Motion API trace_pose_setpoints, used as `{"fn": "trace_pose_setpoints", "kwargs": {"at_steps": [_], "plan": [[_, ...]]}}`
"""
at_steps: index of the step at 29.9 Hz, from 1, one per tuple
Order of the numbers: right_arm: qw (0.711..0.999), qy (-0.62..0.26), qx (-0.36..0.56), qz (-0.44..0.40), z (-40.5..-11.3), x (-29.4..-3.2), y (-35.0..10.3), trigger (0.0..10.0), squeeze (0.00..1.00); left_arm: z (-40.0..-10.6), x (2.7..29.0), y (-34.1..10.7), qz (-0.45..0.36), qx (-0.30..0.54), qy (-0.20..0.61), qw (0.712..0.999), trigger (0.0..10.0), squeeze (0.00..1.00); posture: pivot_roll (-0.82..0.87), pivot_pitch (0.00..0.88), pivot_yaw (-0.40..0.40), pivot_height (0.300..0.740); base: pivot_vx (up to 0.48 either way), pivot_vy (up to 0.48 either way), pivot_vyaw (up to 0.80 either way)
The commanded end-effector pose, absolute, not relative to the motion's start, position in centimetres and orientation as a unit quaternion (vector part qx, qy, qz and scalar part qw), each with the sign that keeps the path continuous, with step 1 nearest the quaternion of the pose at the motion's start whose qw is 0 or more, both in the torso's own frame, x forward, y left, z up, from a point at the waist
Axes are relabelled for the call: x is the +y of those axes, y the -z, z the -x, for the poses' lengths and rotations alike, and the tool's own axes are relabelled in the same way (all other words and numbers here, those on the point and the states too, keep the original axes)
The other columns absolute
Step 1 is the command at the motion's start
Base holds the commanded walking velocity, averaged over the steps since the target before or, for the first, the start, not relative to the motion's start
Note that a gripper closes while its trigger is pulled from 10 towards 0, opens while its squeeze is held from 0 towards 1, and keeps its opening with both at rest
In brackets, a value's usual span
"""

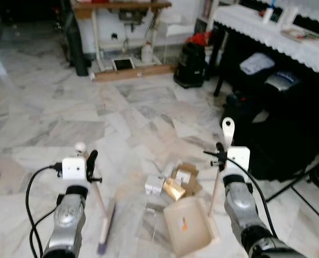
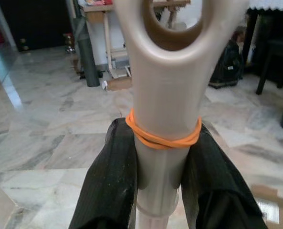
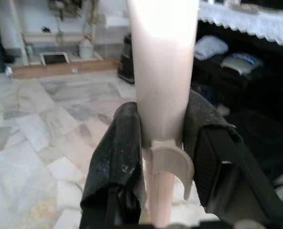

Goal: Sweep floor

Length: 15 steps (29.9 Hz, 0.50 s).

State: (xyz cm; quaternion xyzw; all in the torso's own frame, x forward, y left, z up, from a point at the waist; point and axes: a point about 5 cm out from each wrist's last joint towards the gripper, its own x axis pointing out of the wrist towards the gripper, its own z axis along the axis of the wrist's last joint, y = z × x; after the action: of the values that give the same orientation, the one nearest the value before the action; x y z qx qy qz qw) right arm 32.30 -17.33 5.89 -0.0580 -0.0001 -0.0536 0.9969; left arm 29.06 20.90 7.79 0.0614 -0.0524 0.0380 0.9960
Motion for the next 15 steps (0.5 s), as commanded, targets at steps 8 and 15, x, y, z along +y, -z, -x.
{"fn": "trace_pose_setpoints", "kwargs": {"at_steps": [8,15], "plan": [[0.996,0.064,-0.016,0.058,-32.68,-17.75,-6.64,10.0,0.0,-29.43,20.39,-8.36,-0.059,-0.066,-0.03,0.996,10.0,0.0,0.09,0.0,-0.039,0.74,0.0,0.403,0.0],[0.996,0.065,-0.015,0.057,-32.65,-17.71,-6.6,10.0,0.0,-29.46,20.4,-8.43,-0.061,-0.067,-0.028,0.996,10.0,0.0,0.09,0.0,-0.036,0.74,0.0,0.398,0.0]]}}
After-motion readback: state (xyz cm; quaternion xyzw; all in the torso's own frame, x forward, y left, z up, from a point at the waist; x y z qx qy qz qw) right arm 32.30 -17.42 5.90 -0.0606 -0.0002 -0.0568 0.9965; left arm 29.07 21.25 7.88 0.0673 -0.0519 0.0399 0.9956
